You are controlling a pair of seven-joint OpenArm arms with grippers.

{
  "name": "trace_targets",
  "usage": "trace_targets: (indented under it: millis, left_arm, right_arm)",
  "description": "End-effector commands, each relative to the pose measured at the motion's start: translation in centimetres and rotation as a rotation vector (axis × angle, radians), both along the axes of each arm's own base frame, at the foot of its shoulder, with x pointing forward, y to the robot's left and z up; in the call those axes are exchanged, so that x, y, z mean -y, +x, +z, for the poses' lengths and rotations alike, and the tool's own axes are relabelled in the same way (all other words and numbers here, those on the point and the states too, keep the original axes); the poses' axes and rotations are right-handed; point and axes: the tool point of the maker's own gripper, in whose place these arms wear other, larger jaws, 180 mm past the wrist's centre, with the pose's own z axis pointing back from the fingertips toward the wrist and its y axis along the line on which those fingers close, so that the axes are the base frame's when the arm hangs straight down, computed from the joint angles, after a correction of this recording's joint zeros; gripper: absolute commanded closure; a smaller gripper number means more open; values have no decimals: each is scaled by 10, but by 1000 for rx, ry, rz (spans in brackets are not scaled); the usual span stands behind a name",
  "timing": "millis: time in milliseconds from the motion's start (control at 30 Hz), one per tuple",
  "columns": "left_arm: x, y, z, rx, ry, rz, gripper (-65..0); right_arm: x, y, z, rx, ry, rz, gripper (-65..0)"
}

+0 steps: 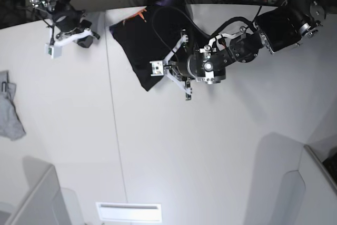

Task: Fold the T-shirt properly
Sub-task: 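Press and smooth the folded shirt flat with the left gripper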

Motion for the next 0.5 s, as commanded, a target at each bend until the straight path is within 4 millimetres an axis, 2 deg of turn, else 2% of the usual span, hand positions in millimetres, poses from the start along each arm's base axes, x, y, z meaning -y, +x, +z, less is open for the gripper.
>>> trace_targets:
  millis: [0, 67, 200, 267, 467]
  left_arm:
    - [3, 10, 10, 37, -11, -29, 0]
    - [7, 10, 12, 52, -11, -71, 0]
    - [0, 27, 7, 133, 55, -135, 0]
    - [0, 31, 3, 185, 70, -193, 0]
    - [-14, 36, -14, 198, 128, -356, 0]
  right_arm:
    - [1, 3, 6, 27, -4, -2, 0]
    - [-4, 3, 5, 27, 15, -15, 0]
    - [-9, 2, 3, 22, 28, -20, 0]
    - [-11, 1, 3, 21, 37, -26, 0]
    - [-20, 0, 1, 19, 69, -47, 0]
